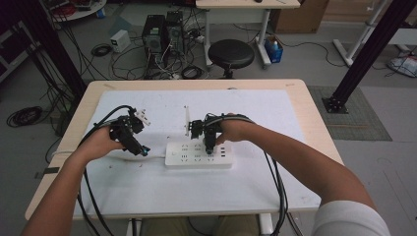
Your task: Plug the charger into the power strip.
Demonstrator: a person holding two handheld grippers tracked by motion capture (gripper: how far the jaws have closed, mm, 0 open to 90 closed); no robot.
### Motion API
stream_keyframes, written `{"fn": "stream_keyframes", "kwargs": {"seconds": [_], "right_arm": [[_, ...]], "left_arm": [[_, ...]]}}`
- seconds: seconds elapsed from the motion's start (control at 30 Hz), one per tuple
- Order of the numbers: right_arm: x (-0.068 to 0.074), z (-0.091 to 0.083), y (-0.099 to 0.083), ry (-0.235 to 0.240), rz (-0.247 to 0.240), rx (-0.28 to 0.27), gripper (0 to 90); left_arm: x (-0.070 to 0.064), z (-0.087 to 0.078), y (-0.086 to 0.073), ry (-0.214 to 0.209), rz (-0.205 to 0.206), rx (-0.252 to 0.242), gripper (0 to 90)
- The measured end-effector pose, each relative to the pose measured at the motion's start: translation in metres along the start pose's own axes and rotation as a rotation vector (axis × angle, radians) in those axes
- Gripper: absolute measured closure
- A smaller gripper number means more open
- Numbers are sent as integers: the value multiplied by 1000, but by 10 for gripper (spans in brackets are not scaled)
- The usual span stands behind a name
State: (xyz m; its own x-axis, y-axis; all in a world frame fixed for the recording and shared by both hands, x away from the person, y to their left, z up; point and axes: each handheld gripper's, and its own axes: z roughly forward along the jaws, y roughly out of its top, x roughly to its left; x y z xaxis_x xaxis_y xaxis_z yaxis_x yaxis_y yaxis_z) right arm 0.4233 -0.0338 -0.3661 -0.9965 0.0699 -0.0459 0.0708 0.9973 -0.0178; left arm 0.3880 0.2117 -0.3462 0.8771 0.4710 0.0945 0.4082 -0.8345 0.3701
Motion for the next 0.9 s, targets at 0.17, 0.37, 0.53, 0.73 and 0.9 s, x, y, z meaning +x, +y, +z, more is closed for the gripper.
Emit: {"fn": "stream_keyframes", "kwargs": {"seconds": [0.17, 0.37, 0.53, 0.73, 0.9], "right_arm": [[6, 3, 1, -46, -66, -8, 625], [3, 4, -8, -21, -26, -64, 625], [0, 6, -10, 1, -13, -86, 624], [-3, 7, -10, 19, -23, -88, 622], [-9, 7, -18, 51, -36, -156, 551]], "left_arm": [[0, 3, -1, -5, -14, -16, 180], [0, 4, -4, -9, -19, -20, 180], [2, 3, -5, -9, -19, -19, 180], [0, 3, -4, -9, -18, -21, 180], [-1, 0, -5, -5, -17, -23, 180]]}}
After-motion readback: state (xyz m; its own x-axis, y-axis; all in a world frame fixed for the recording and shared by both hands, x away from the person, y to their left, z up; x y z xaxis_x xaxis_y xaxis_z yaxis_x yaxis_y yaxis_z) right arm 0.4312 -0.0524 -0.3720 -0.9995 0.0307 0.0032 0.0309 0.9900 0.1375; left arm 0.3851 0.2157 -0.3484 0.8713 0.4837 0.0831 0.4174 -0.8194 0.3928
